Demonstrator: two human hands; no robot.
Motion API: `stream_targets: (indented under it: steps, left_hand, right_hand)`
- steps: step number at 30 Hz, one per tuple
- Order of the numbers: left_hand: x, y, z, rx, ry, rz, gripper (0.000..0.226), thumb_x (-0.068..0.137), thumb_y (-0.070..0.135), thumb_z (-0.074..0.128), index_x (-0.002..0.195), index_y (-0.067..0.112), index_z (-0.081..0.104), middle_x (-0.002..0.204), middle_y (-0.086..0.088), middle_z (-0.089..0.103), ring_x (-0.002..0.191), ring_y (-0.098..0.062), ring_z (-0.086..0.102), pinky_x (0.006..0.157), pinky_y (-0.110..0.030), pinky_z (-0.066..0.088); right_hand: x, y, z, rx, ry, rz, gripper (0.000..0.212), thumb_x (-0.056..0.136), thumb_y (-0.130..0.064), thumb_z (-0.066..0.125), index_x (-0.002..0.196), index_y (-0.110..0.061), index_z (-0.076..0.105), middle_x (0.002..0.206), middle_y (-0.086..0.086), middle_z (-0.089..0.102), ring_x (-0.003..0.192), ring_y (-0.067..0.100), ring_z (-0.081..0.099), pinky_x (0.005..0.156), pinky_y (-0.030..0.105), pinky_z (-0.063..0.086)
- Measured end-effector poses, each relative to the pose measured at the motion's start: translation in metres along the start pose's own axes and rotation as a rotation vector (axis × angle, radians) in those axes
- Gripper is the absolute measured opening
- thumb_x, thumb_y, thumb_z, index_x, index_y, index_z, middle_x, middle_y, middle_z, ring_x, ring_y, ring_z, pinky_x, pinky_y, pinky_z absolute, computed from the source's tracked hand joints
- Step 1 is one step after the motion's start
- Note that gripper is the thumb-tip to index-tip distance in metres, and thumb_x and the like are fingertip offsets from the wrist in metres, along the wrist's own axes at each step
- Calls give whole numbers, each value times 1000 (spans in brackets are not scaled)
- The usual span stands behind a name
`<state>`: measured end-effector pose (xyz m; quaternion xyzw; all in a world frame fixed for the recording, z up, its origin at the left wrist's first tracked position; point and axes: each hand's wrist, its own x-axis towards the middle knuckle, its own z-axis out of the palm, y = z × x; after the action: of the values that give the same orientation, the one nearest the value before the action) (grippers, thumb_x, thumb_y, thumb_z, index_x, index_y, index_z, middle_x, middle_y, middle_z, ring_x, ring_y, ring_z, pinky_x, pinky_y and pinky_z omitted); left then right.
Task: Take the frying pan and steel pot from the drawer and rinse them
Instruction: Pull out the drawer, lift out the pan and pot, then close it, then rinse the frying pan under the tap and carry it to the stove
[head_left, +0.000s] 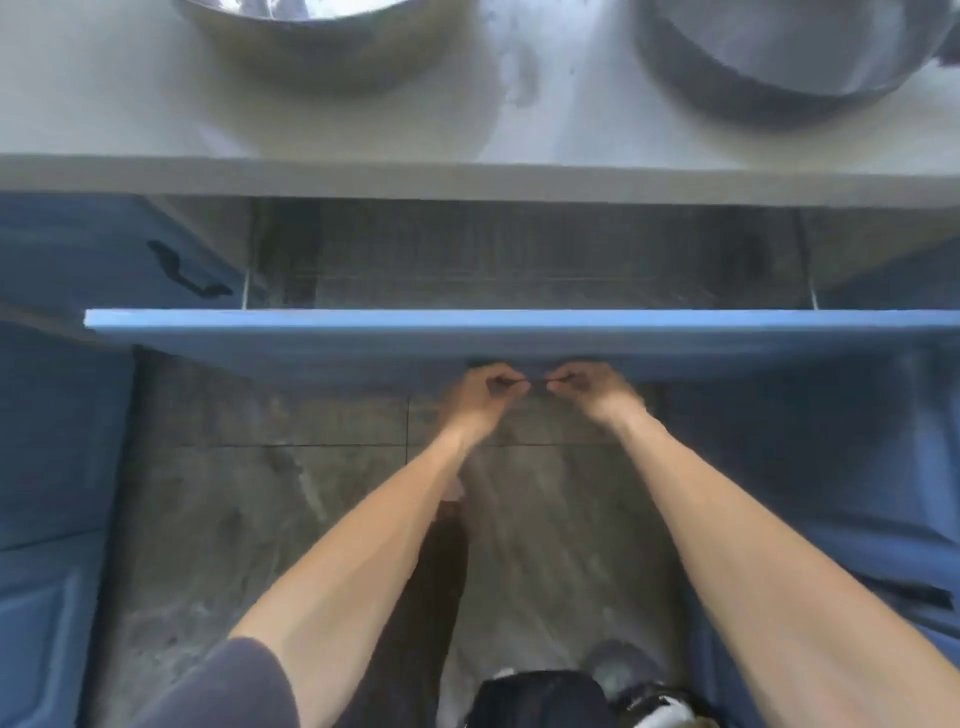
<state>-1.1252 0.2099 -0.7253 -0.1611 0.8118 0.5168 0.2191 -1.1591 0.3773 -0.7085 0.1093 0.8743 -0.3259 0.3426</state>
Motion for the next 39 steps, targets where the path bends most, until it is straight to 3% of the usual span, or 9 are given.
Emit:
stream_targets:
  steps: [10, 15, 21, 24, 26, 28, 30, 36, 39]
  left_hand:
    - [72, 45, -20, 104, 119, -12, 13, 85, 45, 61, 91, 34, 66, 93, 17, 67, 92, -6, 60, 70, -25, 37]
    - [94, 46, -22, 131, 133, 10, 8, 84, 51, 59, 84, 43, 59, 97, 15, 69, 98, -12, 63, 82, -33, 49]
    - [103, 61, -32, 161, 51, -47, 8, 86, 48, 59, 88, 41, 61, 90, 16, 61, 94, -9, 61, 73, -26, 41]
    - [103, 61, -32, 157, 21, -74, 12, 87, 44, 58, 94, 36, 64, 102, 12, 66, 97, -10, 59, 80, -29, 44]
    - [102, 71, -34, 145, -60, -109, 20, 91, 34, 57, 108, 26, 63, 117, 4, 64, 106, -16, 58, 89, -31, 45]
    - [95, 92, -44, 135, -175, -130, 34, 92, 26, 58, 124, 18, 55, 132, -3, 56, 118, -21, 53, 92, -27, 41]
    - [75, 118, -63, 200, -242, -81, 42, 91, 28, 59, 131, 19, 51, 135, -1, 52, 124, -21, 50, 89, -22, 38]
    - [-39, 232, -151, 213, -306, 224, 20, 83, 43, 57, 102, 48, 60, 102, 22, 67, 97, 1, 62, 90, -27, 49]
    - [-72, 295, -178, 111, -269, 401, 23, 88, 34, 61, 109, 42, 59, 103, 15, 66, 92, -2, 63, 88, -24, 51]
  right_hand:
    - [76, -39, -43, 60, 7, -91, 16, 80, -40, 68, 69, -51, 61, 90, -14, 67, 97, 13, 64, 93, 36, 48]
    - [101, -45, -55, 43, -43, -112, 14, 79, -42, 68, 69, -51, 62, 93, -16, 68, 99, 9, 63, 96, 36, 46]
    - [101, -50, -57, -6, -32, -137, 4, 83, -44, 61, 80, -46, 60, 94, -17, 66, 102, 9, 61, 95, 35, 46]
    - [101, -49, -59, -32, -31, -156, 7, 83, -45, 60, 77, -47, 60, 99, -15, 67, 103, 10, 61, 93, 34, 46]
    - [98, -57, -62, -95, -68, -133, 8, 88, -42, 56, 92, -42, 63, 115, -7, 65, 111, 16, 57, 93, 31, 42]
    - [87, -72, -69, -237, -181, -105, 32, 91, -43, 51, 119, -31, 60, 132, -1, 56, 120, 22, 52, 96, 31, 39]
    - [61, -90, -90, -267, -246, -105, 43, 90, -45, 52, 128, -27, 55, 138, 2, 52, 123, 24, 51, 101, 32, 40]
    - [-114, -154, -214, -70, -264, -230, 29, 89, -34, 59, 117, -32, 61, 111, -6, 69, 96, 6, 66, 89, 20, 45]
    - [-174, -163, -268, 43, -45, -309, 24, 85, -33, 65, 109, -38, 64, 104, -10, 71, 96, 6, 66, 89, 23, 49]
